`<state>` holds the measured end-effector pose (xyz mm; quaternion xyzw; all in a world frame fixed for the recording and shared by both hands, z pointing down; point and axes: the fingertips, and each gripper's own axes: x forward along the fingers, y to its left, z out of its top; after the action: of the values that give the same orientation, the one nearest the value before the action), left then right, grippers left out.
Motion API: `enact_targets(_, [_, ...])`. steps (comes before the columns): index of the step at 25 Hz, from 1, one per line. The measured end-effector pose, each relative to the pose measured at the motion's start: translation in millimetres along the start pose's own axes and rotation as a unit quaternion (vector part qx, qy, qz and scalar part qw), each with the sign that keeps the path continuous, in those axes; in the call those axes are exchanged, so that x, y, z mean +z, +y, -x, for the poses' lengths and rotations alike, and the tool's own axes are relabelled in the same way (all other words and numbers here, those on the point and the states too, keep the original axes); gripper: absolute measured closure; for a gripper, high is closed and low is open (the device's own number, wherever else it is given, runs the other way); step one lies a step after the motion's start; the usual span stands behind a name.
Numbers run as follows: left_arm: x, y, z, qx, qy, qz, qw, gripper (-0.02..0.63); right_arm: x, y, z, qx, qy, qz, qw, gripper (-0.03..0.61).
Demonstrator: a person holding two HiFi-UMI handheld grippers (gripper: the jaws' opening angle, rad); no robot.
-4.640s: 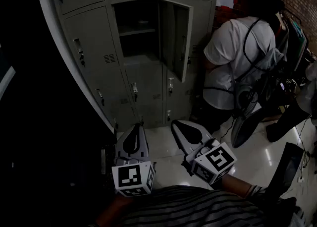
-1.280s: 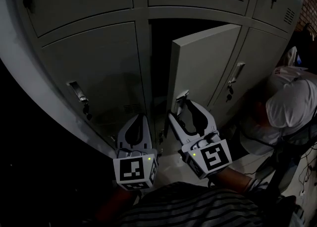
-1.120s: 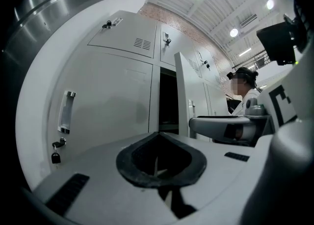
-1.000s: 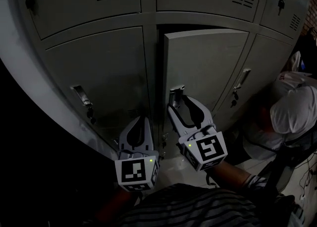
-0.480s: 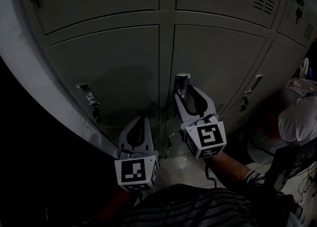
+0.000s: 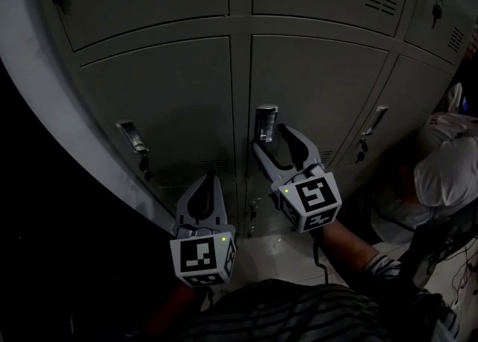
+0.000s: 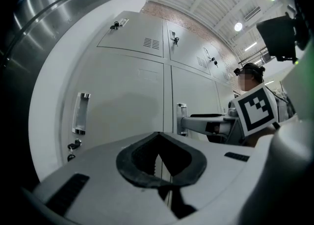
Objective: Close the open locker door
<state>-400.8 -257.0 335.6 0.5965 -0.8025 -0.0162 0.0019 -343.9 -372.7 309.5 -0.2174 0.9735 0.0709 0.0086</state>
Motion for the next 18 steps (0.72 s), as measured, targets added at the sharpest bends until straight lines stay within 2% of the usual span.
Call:
enact_targets(5, [5,-18,22,0.010,-0.001,-0.007,0.9999,0.611,19,10,56,0.018,-0.023,-0.016,0.999,0.328])
enact_targets(10, [16,-64,67,0.005,-0.019,-0.011,0.9997,0.611,39,31,147,0.034,-0.048,-0.034,0.998,0.333])
enact_targets(18, [22,-175,203,0.010,-0.031,-0.006,0.9994,0.611,49,73,336,0.051,-0.046,-0.054,0.996,0.367])
